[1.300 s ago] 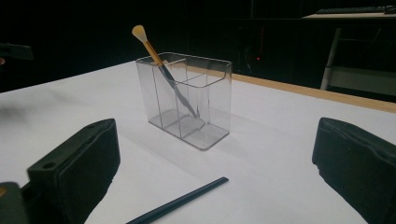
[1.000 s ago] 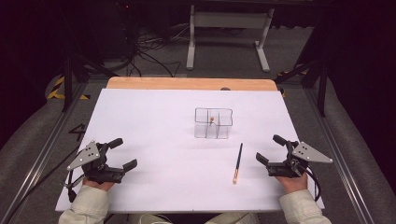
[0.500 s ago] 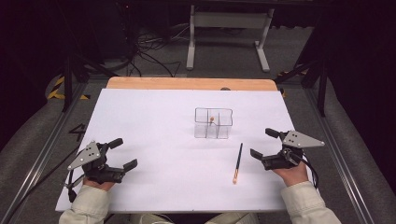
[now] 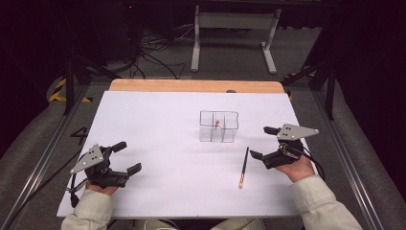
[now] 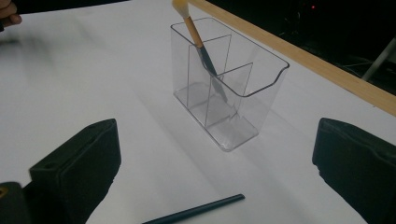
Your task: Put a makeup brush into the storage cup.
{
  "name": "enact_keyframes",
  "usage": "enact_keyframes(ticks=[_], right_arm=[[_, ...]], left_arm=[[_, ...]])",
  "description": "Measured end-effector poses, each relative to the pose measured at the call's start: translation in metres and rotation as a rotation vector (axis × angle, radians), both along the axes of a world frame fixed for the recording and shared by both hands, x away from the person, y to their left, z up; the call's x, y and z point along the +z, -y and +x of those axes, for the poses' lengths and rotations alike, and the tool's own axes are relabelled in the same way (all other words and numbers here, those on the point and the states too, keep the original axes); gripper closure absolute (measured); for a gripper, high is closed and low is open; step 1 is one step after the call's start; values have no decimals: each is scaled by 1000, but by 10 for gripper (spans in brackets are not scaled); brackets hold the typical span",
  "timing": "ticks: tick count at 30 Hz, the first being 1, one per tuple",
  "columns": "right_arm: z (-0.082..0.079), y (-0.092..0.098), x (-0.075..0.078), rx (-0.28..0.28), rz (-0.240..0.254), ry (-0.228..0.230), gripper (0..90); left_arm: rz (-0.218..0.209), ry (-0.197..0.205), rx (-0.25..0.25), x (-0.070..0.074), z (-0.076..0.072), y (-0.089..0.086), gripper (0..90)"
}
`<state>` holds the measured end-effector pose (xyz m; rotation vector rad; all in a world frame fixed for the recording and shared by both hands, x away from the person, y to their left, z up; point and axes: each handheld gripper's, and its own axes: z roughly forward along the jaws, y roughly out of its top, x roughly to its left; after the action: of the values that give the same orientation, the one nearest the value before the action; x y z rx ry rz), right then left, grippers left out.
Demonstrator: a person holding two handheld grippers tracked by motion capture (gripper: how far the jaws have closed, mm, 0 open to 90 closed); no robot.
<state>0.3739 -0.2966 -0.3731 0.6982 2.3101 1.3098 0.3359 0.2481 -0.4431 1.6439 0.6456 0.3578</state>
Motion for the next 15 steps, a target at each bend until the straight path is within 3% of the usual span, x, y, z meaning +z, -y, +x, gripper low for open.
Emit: enact_keyframes(ticks=[15], right_arm=[[12,-11,11,67,-115,-52,19]], left_arm=[[8,-13,1,0,-3,-2,4]])
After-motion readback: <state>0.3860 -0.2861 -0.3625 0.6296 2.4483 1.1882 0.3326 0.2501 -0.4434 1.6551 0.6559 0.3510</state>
